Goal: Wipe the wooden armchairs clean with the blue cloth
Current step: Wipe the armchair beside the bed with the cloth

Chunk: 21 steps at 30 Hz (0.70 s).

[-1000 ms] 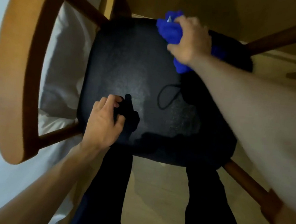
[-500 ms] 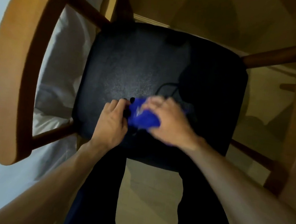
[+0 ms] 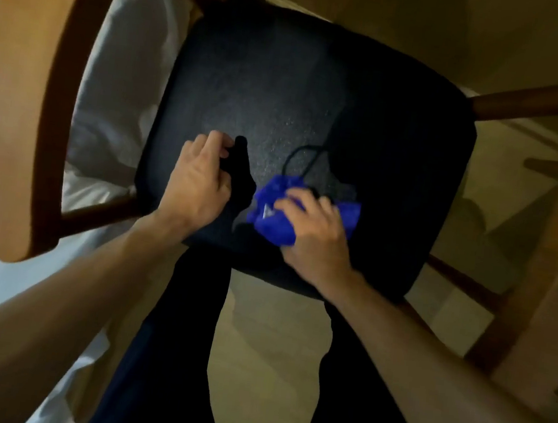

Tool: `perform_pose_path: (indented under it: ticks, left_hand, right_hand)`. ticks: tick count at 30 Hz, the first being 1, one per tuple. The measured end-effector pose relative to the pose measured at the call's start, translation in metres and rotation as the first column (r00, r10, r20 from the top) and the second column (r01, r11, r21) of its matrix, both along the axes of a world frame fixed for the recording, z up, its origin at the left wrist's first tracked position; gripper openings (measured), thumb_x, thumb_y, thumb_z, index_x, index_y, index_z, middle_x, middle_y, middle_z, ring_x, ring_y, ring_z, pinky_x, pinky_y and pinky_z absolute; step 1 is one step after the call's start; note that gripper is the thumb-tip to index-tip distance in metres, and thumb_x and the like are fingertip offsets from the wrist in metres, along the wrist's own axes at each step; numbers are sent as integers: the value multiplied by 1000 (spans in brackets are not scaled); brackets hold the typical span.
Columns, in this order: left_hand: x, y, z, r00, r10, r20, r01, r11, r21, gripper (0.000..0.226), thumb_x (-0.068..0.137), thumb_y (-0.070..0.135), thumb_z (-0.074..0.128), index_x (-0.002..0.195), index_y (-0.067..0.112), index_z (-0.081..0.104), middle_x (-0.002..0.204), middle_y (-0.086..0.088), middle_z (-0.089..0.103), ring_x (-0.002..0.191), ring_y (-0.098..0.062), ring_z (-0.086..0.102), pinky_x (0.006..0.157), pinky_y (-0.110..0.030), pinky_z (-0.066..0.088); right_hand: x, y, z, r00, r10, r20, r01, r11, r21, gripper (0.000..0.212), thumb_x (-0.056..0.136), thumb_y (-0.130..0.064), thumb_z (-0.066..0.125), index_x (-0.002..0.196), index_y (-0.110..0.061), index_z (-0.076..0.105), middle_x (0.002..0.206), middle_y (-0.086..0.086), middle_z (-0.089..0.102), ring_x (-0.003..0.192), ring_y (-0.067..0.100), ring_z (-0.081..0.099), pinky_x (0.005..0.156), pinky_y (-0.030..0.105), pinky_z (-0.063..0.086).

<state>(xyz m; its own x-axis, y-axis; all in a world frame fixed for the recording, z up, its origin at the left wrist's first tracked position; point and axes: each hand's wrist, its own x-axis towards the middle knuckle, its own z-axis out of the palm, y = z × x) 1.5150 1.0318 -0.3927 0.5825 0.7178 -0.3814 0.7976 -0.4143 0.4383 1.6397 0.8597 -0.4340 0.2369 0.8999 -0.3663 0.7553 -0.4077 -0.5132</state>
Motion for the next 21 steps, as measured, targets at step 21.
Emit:
perform_pose_path:
  ticks: [21]
  left_hand:
    - [5,4,-11,988,84,129,-90,995,37,41,79,0,51,118,11,51,115,-4,53,102,-18,45,87,-17,31]
  right_hand:
    - [156,215,-24,920,-381,96,384,923,-13,57,75,-48,71,126,-28,55,128,1,60,118,27,56,94,34,43]
